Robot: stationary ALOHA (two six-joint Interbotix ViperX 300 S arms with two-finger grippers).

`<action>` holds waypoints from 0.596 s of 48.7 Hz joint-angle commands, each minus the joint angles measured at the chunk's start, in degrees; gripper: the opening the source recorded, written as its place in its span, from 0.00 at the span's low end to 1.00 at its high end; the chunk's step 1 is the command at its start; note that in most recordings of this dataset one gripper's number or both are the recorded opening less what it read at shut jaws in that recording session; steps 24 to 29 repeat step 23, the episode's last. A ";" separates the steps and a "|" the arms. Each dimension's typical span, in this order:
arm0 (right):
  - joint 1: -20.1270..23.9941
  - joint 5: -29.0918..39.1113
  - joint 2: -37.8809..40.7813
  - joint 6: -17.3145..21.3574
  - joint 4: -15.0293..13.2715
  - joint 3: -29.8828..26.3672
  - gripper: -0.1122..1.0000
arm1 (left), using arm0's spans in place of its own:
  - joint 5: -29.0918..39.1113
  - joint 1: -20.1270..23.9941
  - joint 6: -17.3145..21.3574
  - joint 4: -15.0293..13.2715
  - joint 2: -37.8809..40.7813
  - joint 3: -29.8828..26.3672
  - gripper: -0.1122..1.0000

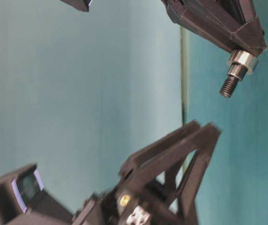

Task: Insert the washer onto the shaft with both hands.
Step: 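Open the left gripper and pull it back from the shaft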

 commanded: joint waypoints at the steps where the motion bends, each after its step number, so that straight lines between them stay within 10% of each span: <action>1: 0.09 -0.26 -0.53 0.35 0.18 -0.79 0.10 | -0.09 0.00 0.09 0.00 -1.85 0.00 0.87; 29: 0.09 0.09 -0.53 0.35 0.18 -0.79 0.10 | 0.00 0.00 -0.09 0.00 -3.08 0.53 0.87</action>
